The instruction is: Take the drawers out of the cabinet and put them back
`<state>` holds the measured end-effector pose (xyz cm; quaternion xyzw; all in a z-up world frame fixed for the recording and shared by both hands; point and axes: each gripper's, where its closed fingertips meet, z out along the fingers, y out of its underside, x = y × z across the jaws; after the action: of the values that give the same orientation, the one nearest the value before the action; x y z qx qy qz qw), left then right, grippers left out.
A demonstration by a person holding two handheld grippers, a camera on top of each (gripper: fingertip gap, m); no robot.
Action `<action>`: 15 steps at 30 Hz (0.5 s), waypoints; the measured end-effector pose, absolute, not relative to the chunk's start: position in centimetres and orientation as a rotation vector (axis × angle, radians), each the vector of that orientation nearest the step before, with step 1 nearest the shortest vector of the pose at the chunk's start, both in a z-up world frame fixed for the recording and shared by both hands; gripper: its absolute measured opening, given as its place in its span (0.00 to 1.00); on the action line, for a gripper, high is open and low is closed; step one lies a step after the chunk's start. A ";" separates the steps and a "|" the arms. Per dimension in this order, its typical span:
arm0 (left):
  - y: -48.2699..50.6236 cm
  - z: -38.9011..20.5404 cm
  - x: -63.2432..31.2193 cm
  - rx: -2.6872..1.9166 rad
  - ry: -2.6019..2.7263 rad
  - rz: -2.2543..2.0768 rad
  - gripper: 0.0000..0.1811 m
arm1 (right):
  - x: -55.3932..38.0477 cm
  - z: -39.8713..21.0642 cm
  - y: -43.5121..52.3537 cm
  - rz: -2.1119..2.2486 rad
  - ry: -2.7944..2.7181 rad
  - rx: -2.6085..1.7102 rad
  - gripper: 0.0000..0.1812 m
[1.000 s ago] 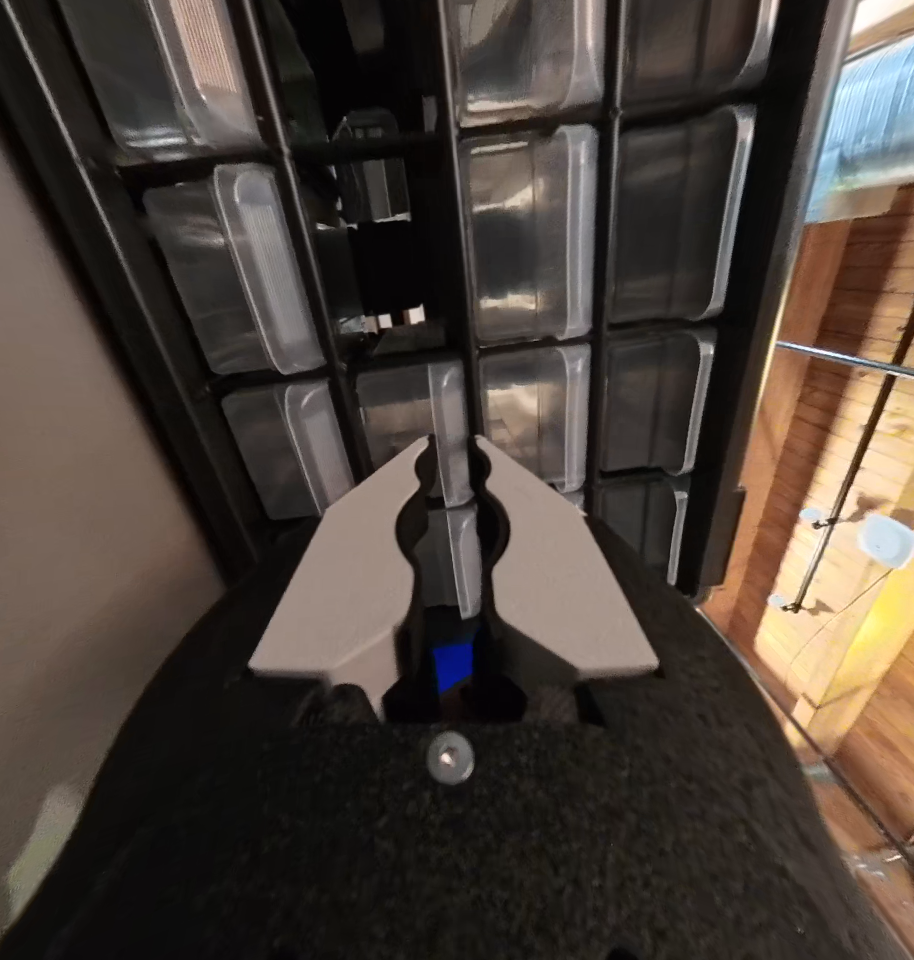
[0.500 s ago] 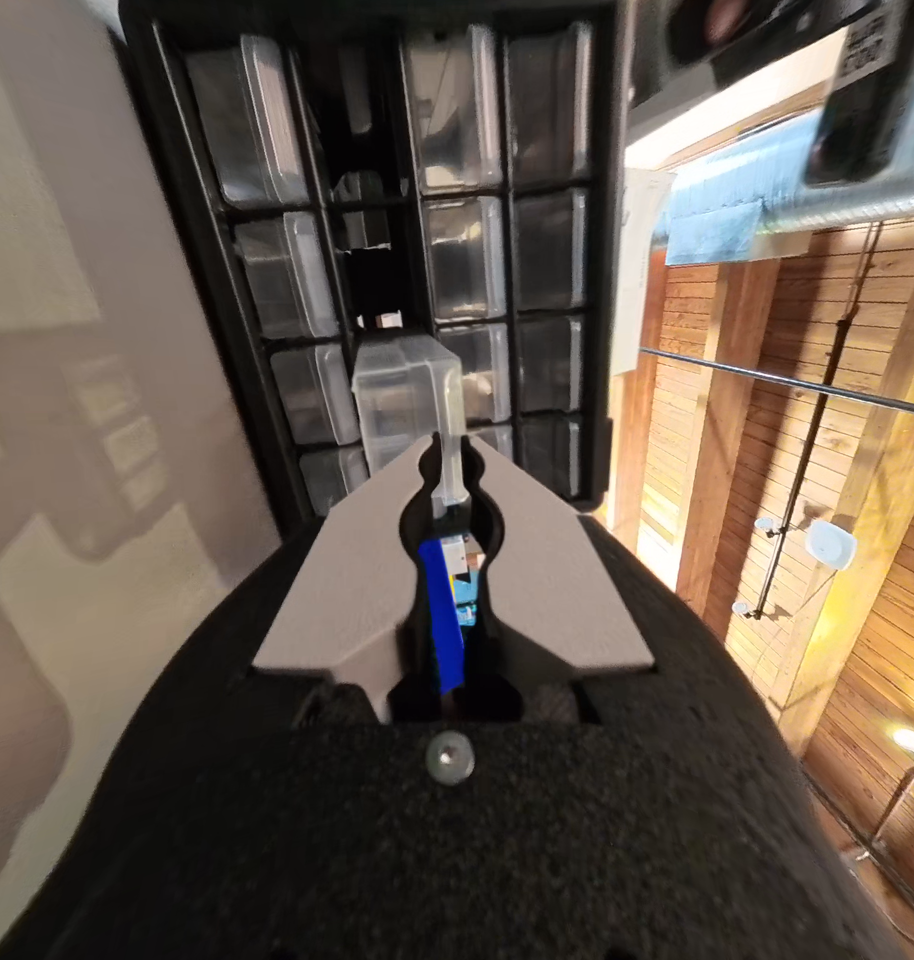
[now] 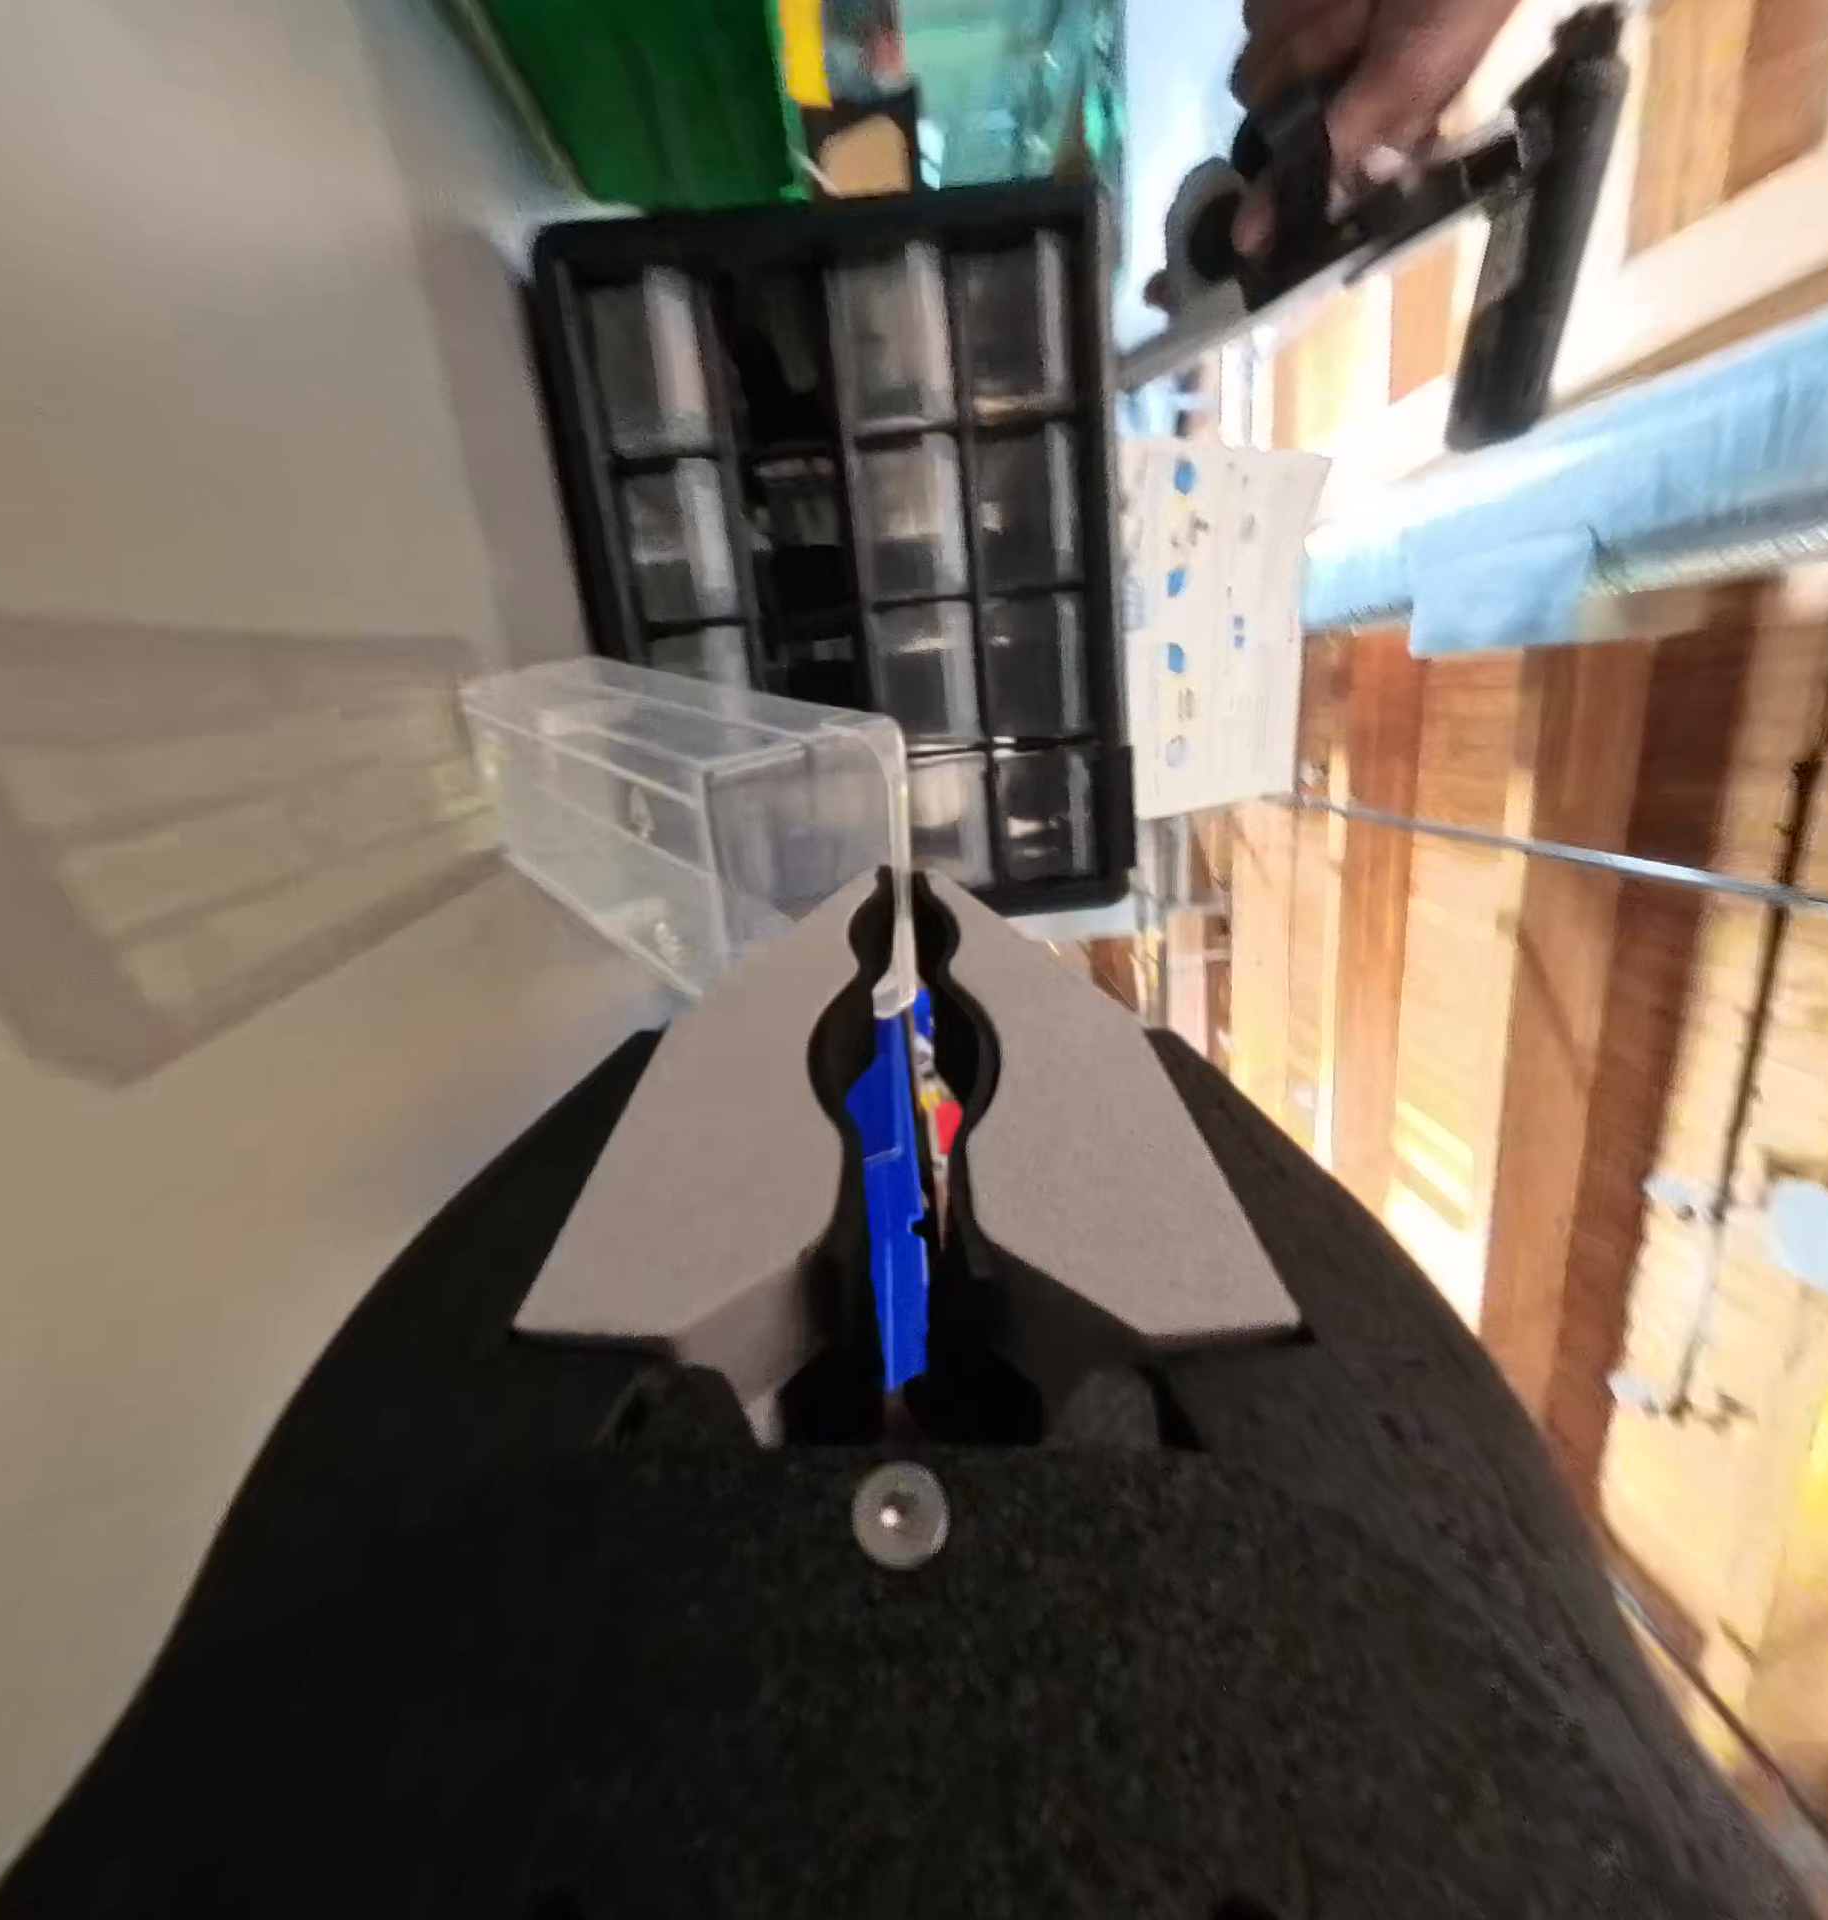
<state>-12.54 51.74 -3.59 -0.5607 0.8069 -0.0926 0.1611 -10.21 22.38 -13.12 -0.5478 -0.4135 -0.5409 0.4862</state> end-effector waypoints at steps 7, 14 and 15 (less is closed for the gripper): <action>51.7 -3.6 -12.5 -1.632 2.280 -0.337 0.00 | -8.6 -20.0 17.3 -1.026 -1.237 -1.568 0.05; 51.7 -3.6 -12.6 -1.564 2.303 -0.253 0.00 | -9.0 -19.4 14.9 -0.644 -0.979 -1.846 0.14; 51.7 -3.6 -12.6 -1.551 2.311 -0.242 0.00 | -9.4 -19.2 14.2 -0.543 -0.916 -1.917 0.14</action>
<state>-12.57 51.74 -3.59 -0.5467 0.8148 -0.0852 0.1732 -9.35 14.22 -19.25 -0.7776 -0.3716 -0.2202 0.4570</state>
